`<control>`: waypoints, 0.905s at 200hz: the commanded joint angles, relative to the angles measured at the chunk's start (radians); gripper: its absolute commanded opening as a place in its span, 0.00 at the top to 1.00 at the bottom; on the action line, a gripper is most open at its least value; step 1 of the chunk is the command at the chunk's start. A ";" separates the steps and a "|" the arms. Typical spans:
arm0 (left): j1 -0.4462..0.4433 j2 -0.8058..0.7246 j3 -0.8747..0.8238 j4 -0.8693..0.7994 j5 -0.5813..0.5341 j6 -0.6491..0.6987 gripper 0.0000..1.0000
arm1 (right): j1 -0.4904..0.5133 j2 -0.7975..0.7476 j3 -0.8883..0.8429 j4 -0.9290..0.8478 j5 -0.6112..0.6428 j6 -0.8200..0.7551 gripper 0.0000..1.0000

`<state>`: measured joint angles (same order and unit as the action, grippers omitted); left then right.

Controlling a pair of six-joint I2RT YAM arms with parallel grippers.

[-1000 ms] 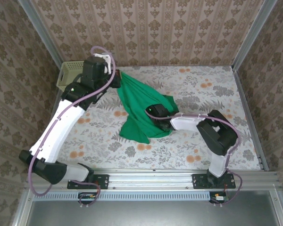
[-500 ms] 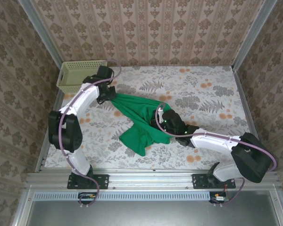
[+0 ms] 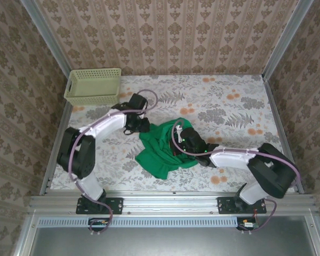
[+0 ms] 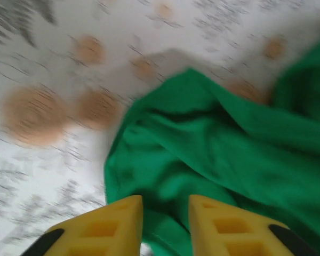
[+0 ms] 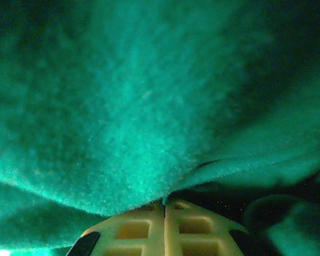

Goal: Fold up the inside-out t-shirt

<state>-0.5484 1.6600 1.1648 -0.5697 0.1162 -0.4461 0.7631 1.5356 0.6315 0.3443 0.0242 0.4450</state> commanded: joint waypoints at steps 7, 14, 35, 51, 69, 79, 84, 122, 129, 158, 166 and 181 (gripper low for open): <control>-0.028 -0.245 -0.203 0.288 0.162 -0.023 0.53 | 0.011 0.039 0.004 0.094 -0.006 0.055 1.00; -0.045 -0.292 -0.250 0.344 0.196 -0.018 0.48 | 0.012 0.038 0.002 0.097 -0.003 0.056 1.00; -0.127 -0.366 -0.322 0.412 0.212 0.027 0.34 | 0.013 0.035 0.007 0.092 -0.008 0.049 1.00; -0.148 -0.368 -0.356 0.470 0.250 0.023 0.31 | 0.016 0.027 0.012 0.088 -0.012 0.044 1.00; -0.147 -0.333 -0.378 0.556 0.275 -0.007 0.30 | 0.021 0.012 0.005 0.091 -0.020 0.041 1.00; -0.148 -0.300 -0.368 0.580 0.280 -0.015 0.30 | 0.027 0.001 -0.005 0.099 -0.021 0.040 1.00; -0.148 -0.282 -0.359 0.588 0.281 -0.018 0.31 | 0.028 -0.004 -0.010 0.104 -0.023 0.042 1.00; -0.108 -0.150 -0.269 0.606 0.217 -0.096 0.68 | 0.043 -0.019 -0.044 0.141 -0.064 0.043 1.00; -0.087 -0.131 -0.262 0.633 0.232 -0.122 0.75 | 0.044 -0.017 -0.048 0.147 -0.072 0.045 1.00; -0.006 -0.032 -0.154 0.541 0.177 -0.198 1.00 | 0.055 -0.012 -0.059 0.153 -0.097 0.043 1.00; 0.007 0.013 -0.087 0.442 0.139 -0.197 1.00 | 0.059 -0.016 -0.062 0.154 -0.102 0.044 1.00; 0.021 0.143 0.089 0.189 0.072 -0.162 1.00 | 0.064 -0.036 -0.063 0.148 -0.106 0.044 1.00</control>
<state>-0.5583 1.6653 1.0485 -0.0952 0.3130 -0.5961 0.8139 1.5410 0.5831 0.4576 -0.0452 0.4786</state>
